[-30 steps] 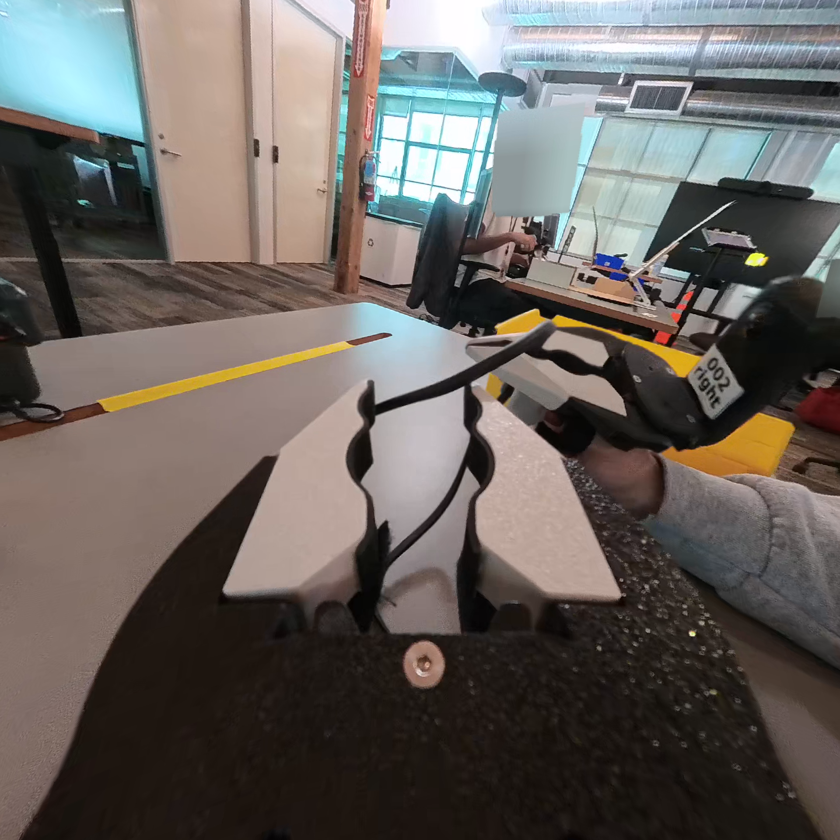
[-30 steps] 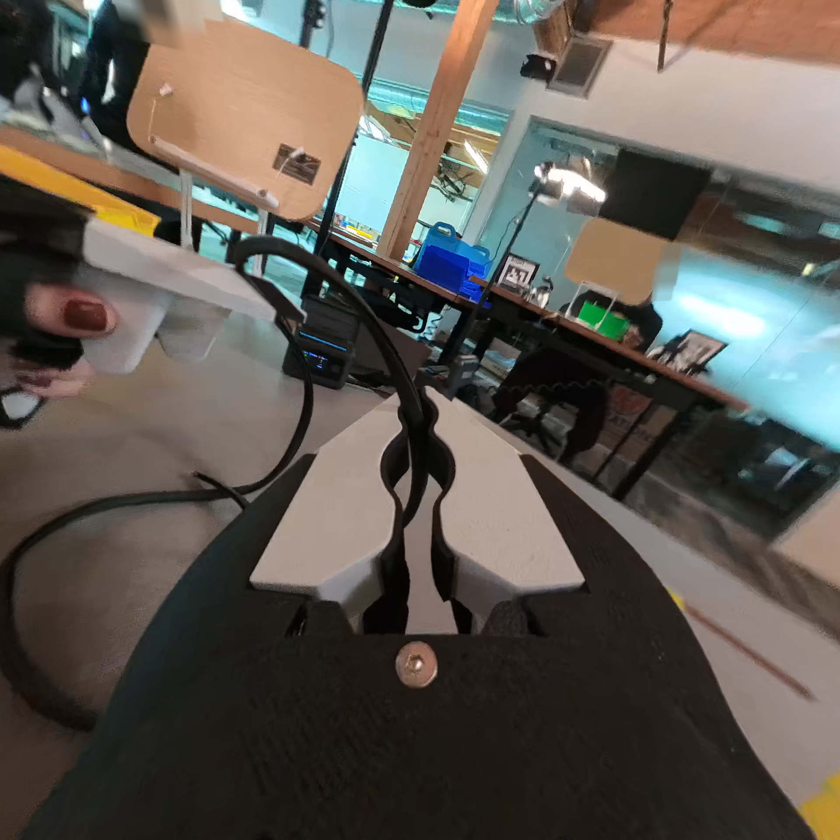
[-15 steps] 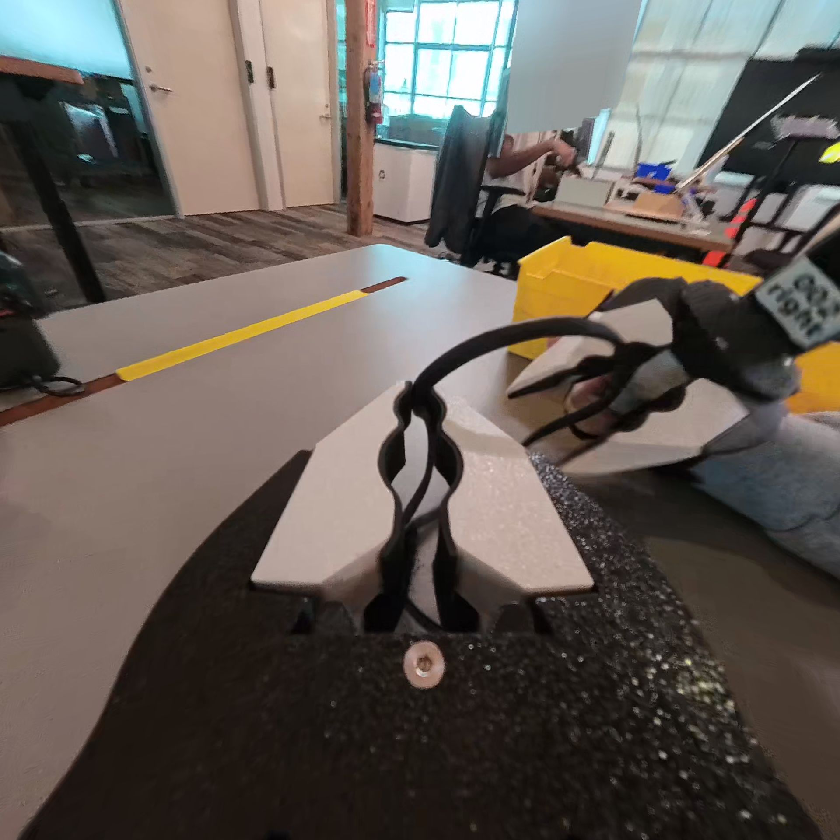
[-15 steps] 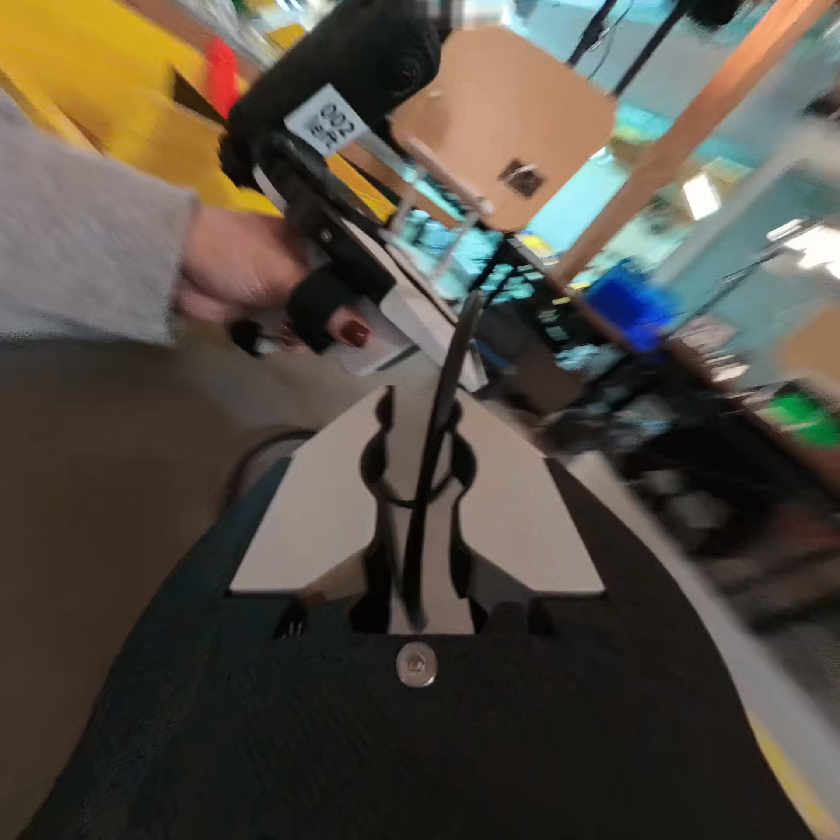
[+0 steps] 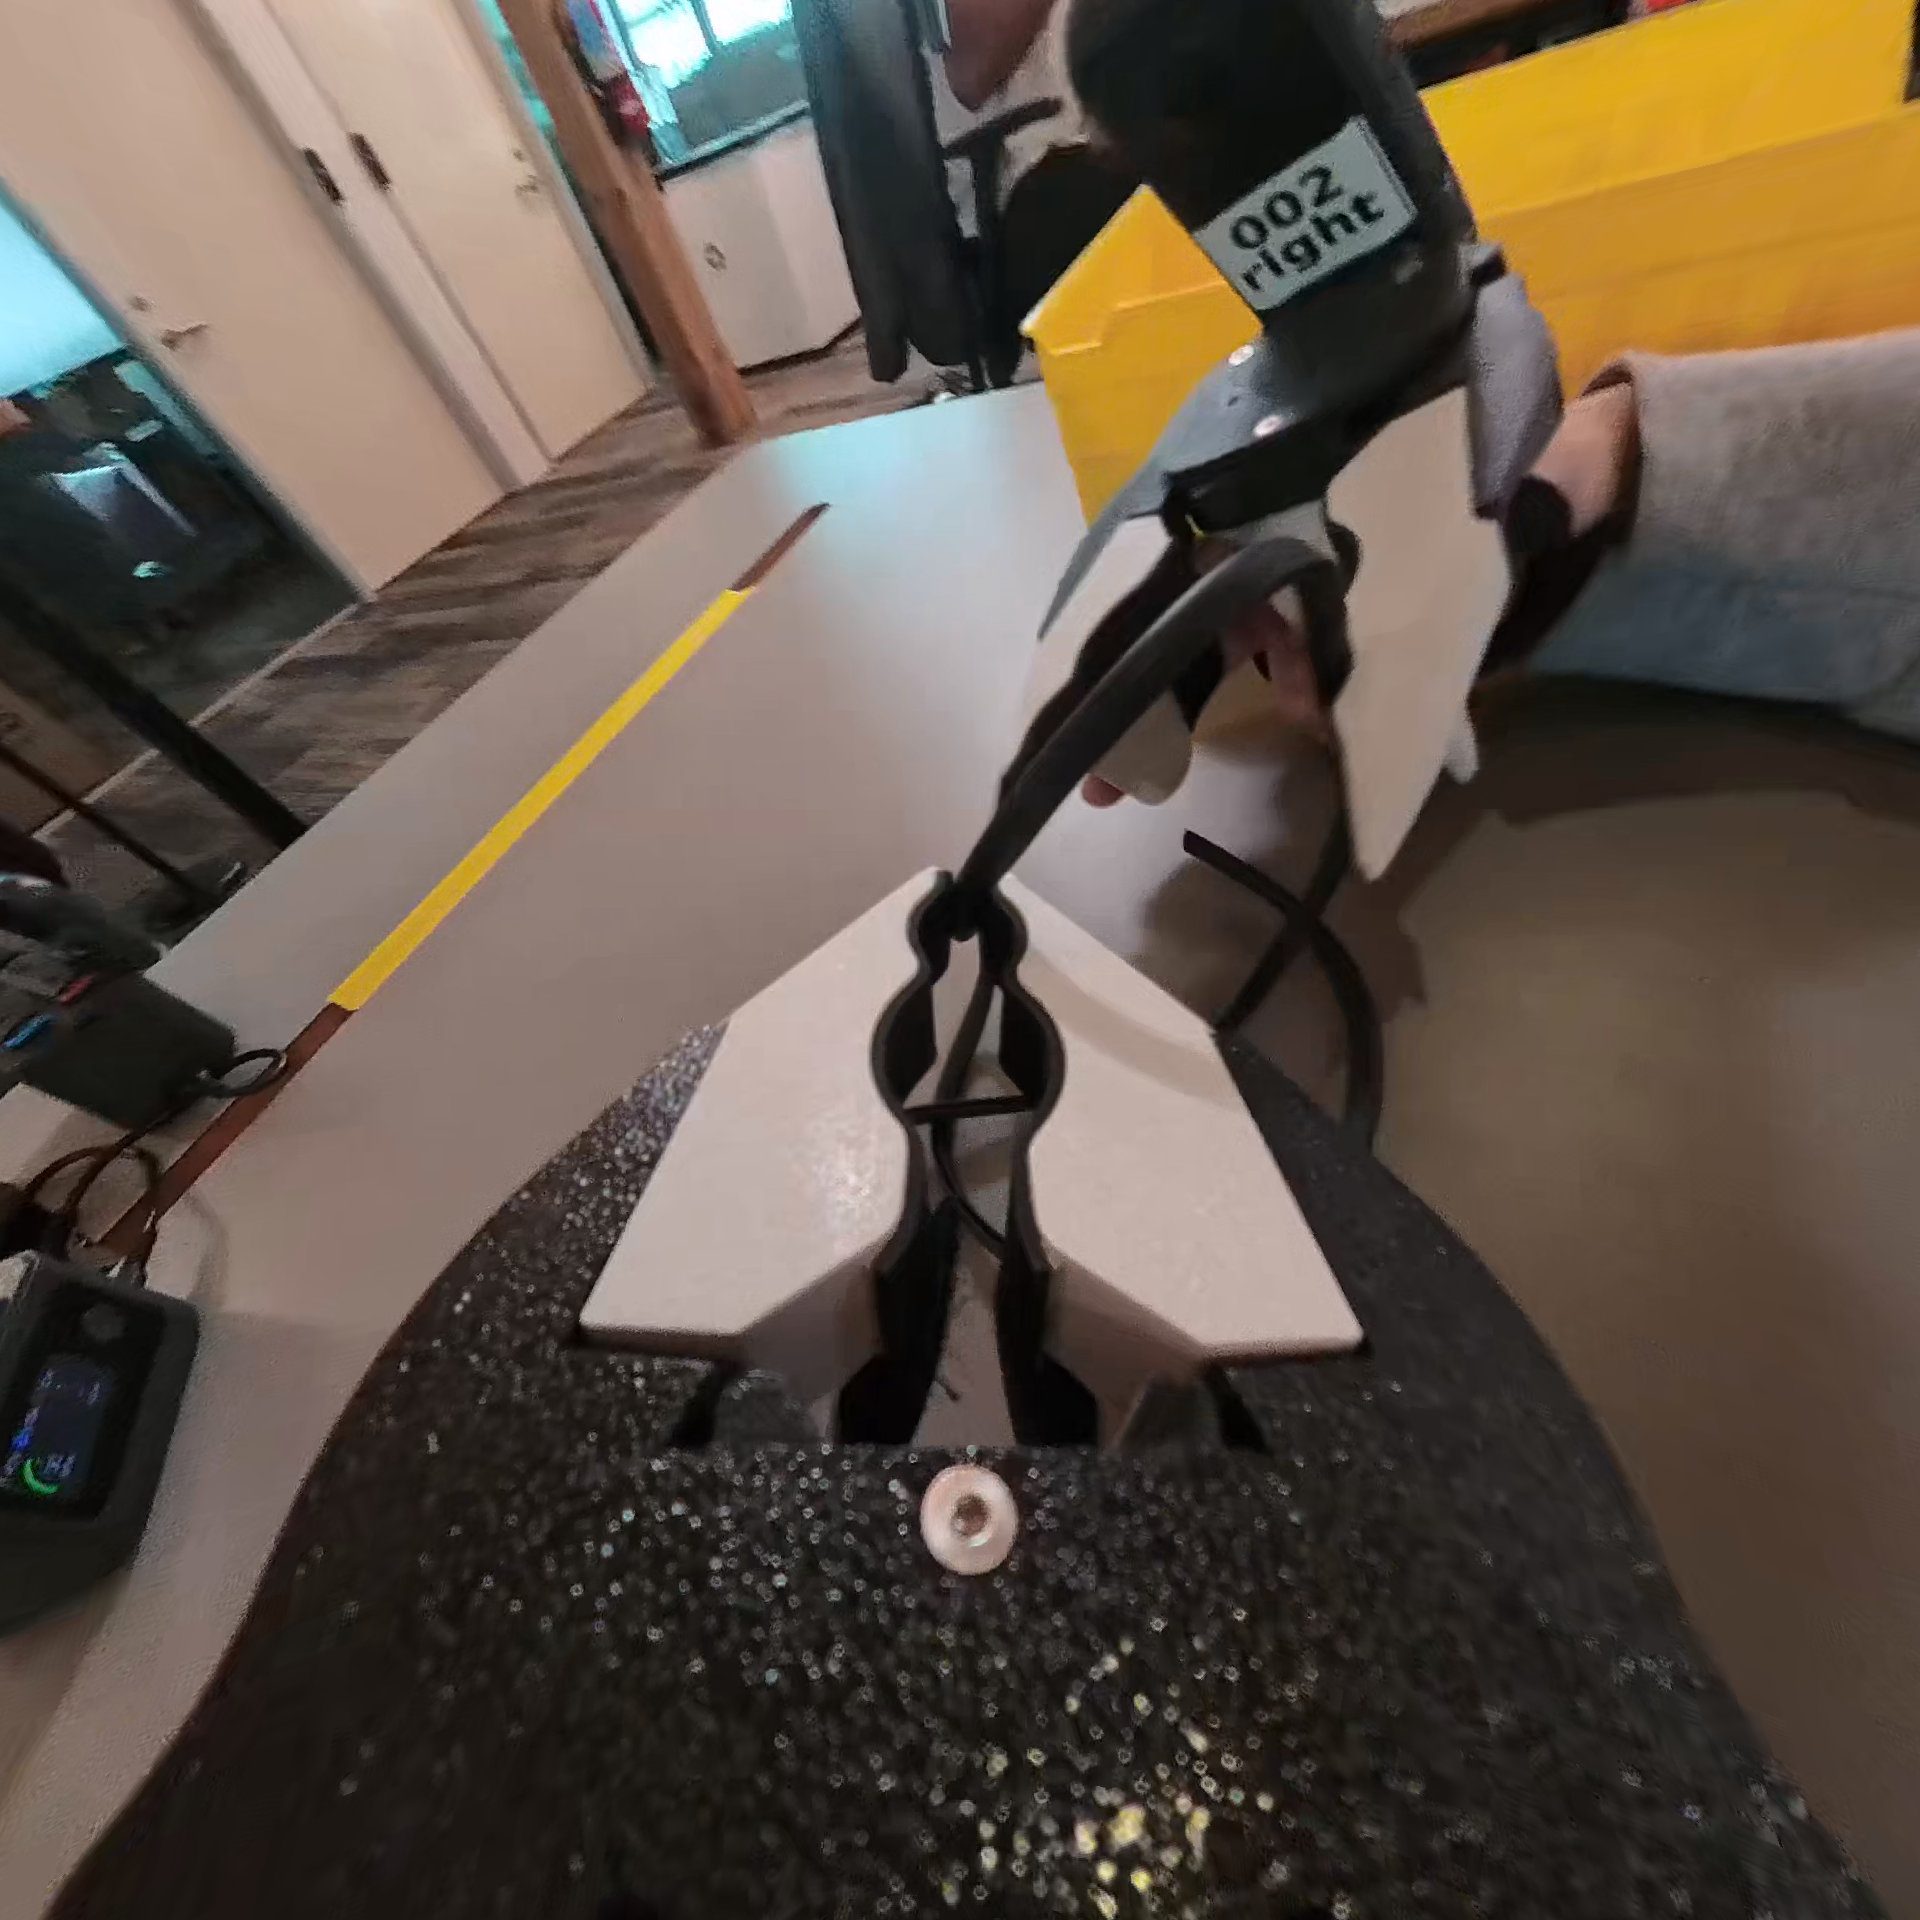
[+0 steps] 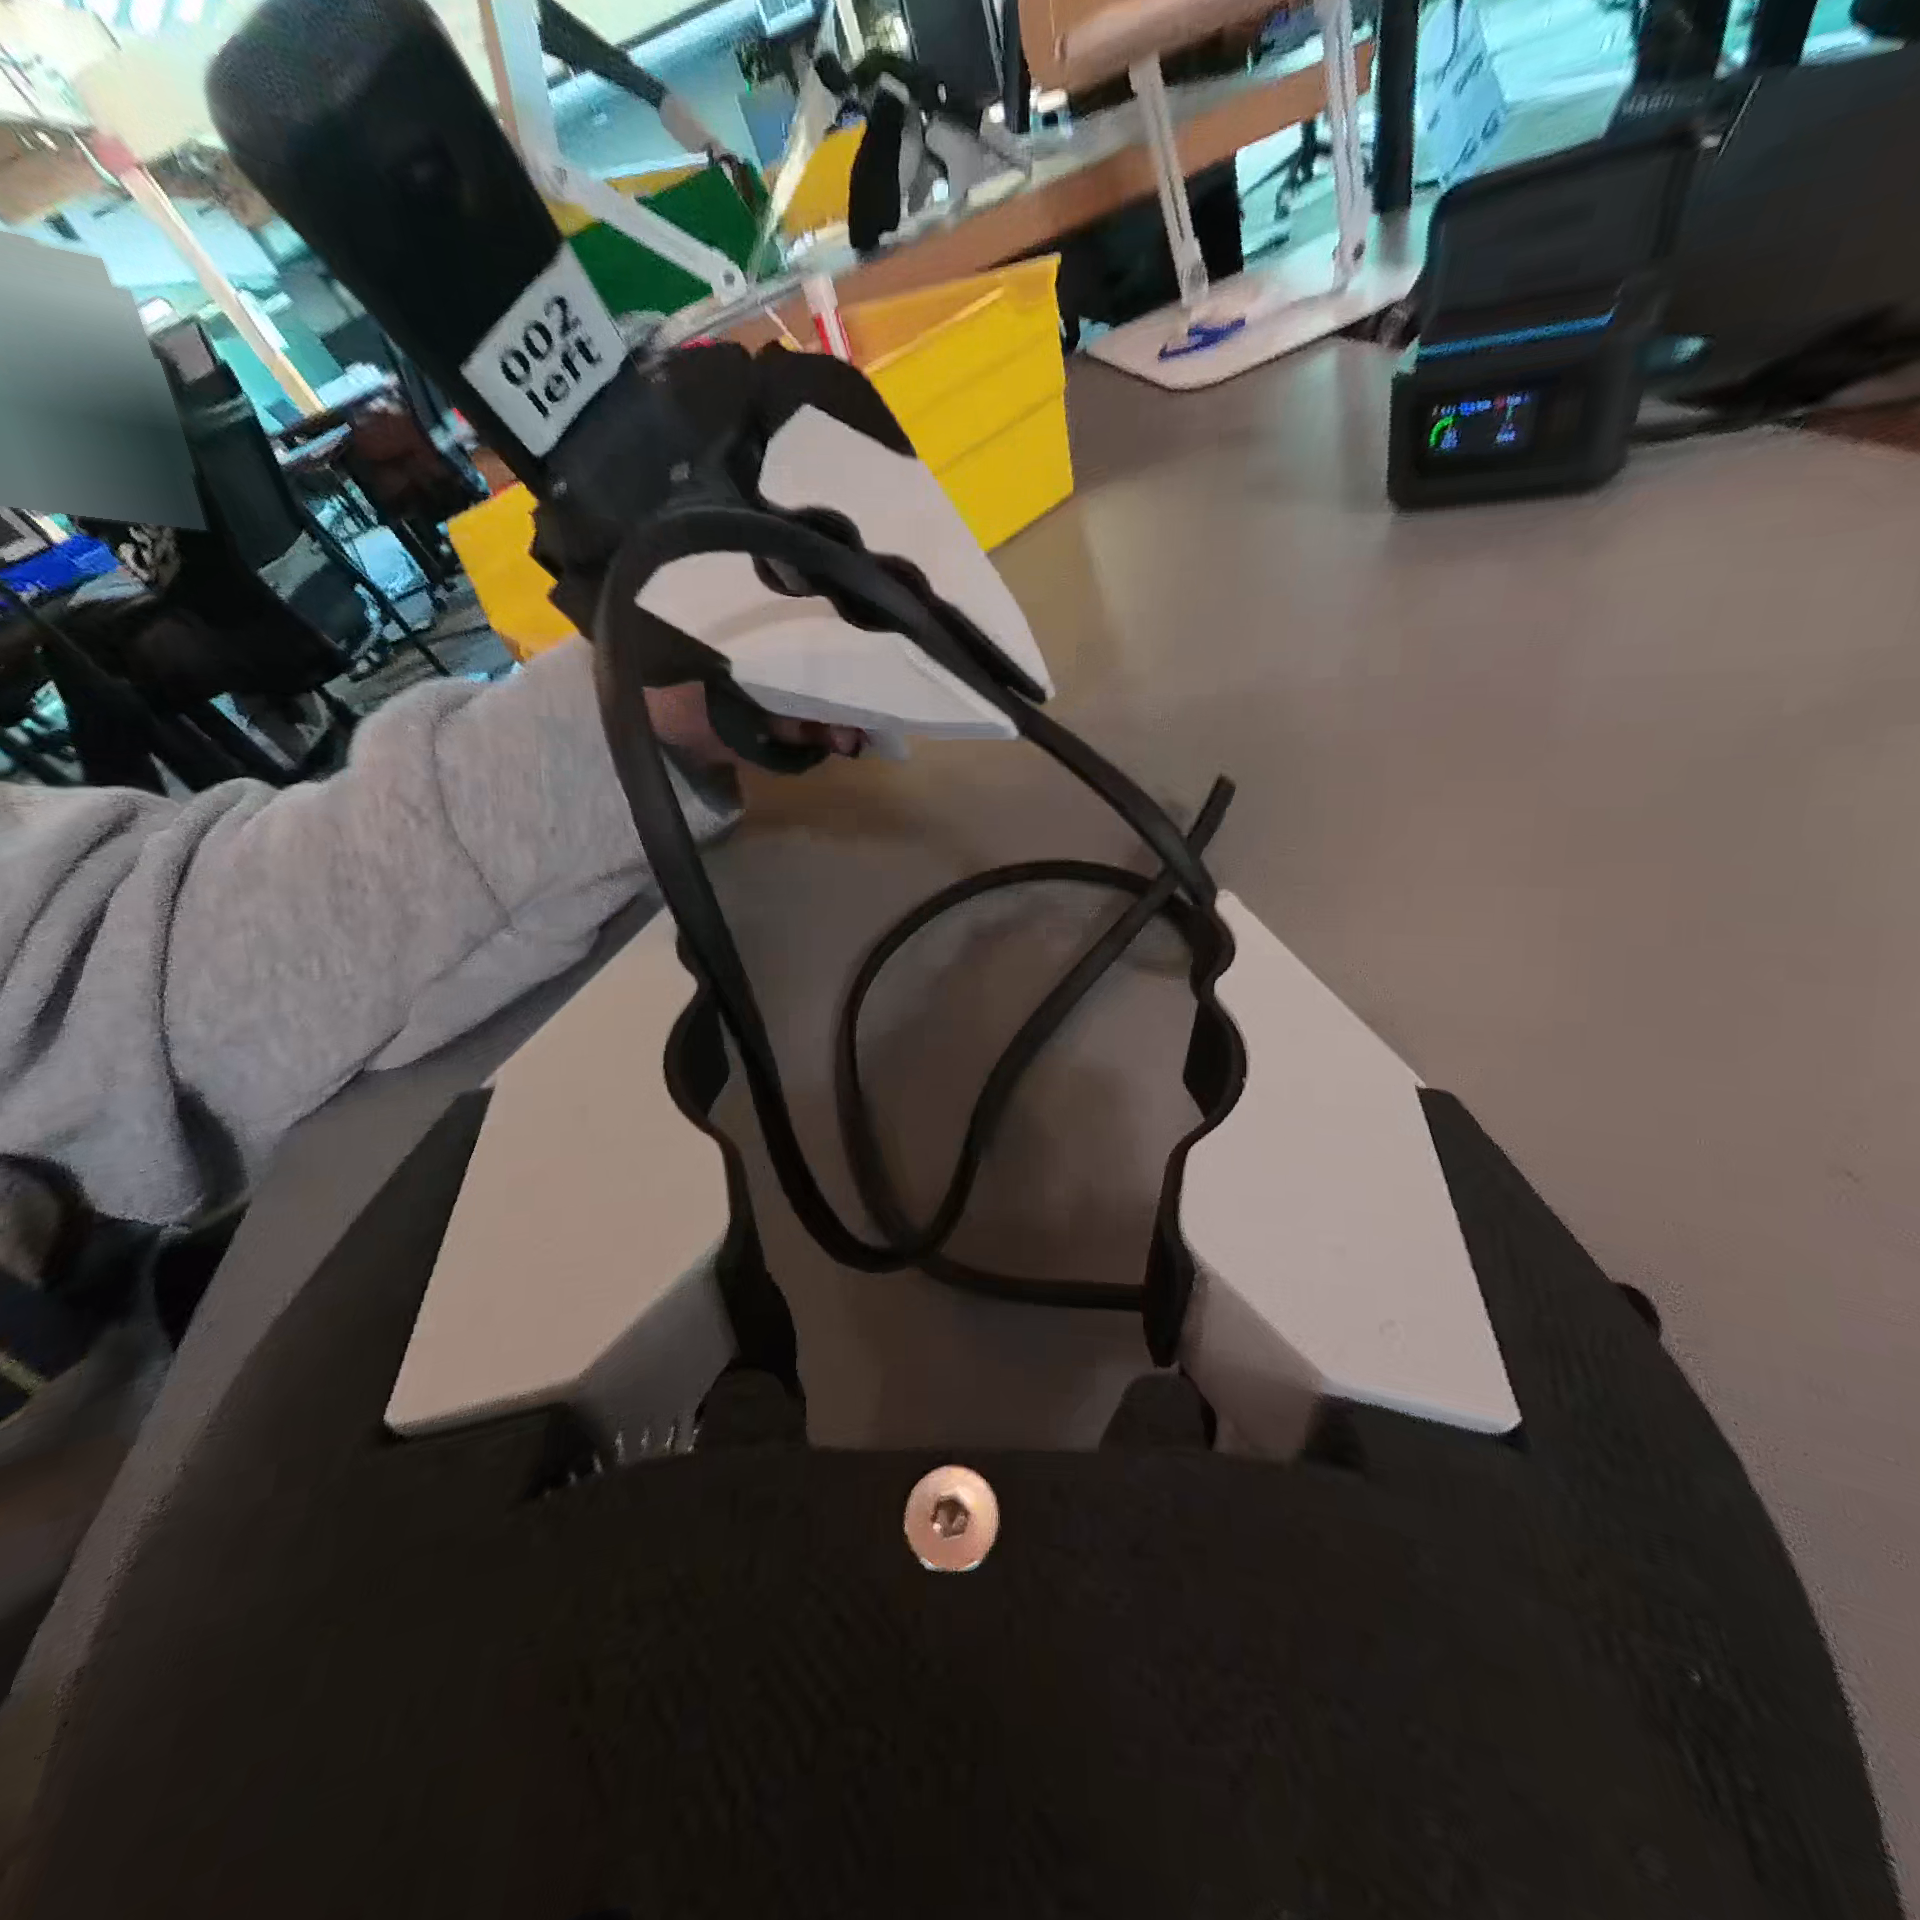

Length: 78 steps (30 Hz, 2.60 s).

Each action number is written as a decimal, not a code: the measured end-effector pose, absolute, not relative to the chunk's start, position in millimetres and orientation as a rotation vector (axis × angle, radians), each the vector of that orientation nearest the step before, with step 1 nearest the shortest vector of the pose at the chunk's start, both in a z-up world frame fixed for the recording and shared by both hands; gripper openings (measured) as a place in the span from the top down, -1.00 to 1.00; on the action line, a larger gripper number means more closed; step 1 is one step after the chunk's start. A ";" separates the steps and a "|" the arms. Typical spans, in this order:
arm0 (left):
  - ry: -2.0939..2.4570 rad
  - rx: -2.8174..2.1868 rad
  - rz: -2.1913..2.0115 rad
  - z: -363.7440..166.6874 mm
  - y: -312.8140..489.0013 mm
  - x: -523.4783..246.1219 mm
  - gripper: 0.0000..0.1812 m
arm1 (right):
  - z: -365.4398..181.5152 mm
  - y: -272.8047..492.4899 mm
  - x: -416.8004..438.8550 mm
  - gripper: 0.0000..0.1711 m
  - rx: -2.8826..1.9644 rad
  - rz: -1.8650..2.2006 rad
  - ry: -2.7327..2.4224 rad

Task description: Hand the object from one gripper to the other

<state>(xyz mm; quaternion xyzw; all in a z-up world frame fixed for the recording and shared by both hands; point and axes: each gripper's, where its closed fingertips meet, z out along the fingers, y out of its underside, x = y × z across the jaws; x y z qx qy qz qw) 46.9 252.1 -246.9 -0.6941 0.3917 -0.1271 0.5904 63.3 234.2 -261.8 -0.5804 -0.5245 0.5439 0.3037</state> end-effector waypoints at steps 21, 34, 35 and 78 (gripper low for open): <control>1.117 -1.841 -0.529 -286.9 221.1 72.2 0.85 | -324.5 247.5 60.6 0.54 -1.681 0.764 -1.681; 0.535 -1.389 -0.123 -192.1 262.9 -2.3 0.68 | -306.6 285.1 65.9 0.92 -1.550 0.448 -1.506; 0.514 -1.383 -0.051 -189.7 263.7 -9.3 0.68 | -297.5 290.1 68.1 0.93 -1.530 0.432 -1.460; 0.350 -1.355 0.142 -188.3 275.8 -22.8 0.80 | -201.5 300.6 414.4 0.99 -2.057 -0.125 -1.081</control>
